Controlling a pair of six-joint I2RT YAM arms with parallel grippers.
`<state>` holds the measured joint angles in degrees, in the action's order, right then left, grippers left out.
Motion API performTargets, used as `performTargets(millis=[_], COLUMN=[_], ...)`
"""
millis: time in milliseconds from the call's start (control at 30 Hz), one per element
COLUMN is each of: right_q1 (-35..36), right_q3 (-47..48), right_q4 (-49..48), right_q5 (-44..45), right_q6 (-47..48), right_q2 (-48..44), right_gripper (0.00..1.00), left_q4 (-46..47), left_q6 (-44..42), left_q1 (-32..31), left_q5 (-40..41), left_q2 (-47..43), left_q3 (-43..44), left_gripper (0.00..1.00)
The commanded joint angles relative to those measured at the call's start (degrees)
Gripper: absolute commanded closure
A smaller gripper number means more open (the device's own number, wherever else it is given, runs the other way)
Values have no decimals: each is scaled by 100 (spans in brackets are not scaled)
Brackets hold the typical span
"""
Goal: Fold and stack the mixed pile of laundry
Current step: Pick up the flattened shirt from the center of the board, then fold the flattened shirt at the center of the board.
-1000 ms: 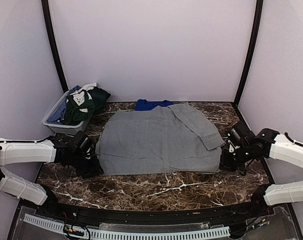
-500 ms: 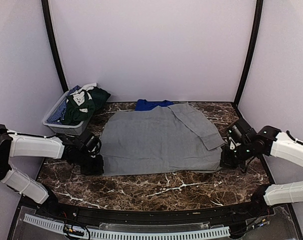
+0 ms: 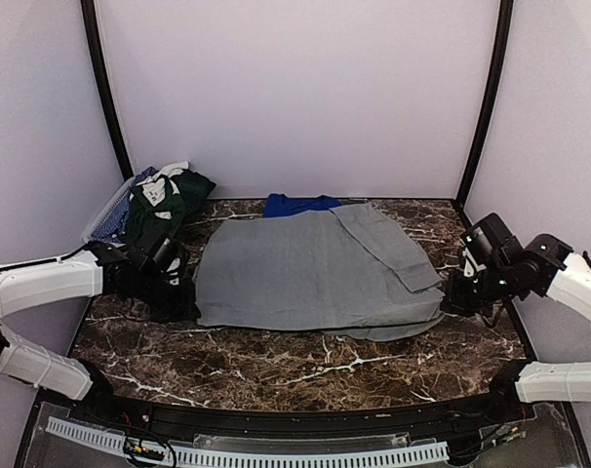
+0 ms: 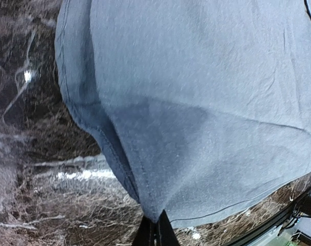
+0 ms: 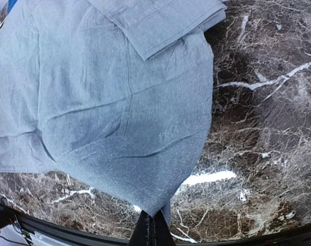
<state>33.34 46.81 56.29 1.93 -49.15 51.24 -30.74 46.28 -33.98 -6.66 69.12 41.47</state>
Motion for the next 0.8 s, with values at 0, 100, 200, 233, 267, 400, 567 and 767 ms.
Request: performTargets(millis=[0, 100, 200, 233, 267, 400, 567, 767], right_q1=[-401, -824, -1181, -1274, -1360, -1603, -1681, -1719], right_q3=[457, 671, 942, 1054, 1161, 1700, 2411, 2632], right_q4=[-162, -531, -947, -1059, -1207, -1624, -1764, -1480], right_q5=[264, 145, -61, -112, -161, -532, -821, -939], right_q6=[600, 1049, 1471, 1592, 1732, 2165, 2504, 2600], right_q2=[572, 976, 1622, 1855, 2103, 3174, 4286, 4115], right_gripper=[100, 100, 100, 100, 100, 100, 82, 32], left_q4=[-229, -55, 23, 48, 80, 312, 438, 250], left_q6=[-478, -716, -1002, -1057, -1165, -1342, -1390, -1535], left_q1=[441, 885, 1271, 1310, 1371, 1516, 1590, 1639], left_q5=[-231, -469, -687, -714, -776, -1067, -1047, -644], left_q2=[405, 586, 1075, 1208, 1510, 2501, 3273, 2861], left_q3=[640, 885, 1344, 1459, 1693, 2373, 2942, 2992], left_gripper=[100, 100, 100, 100, 100, 100, 86, 51])
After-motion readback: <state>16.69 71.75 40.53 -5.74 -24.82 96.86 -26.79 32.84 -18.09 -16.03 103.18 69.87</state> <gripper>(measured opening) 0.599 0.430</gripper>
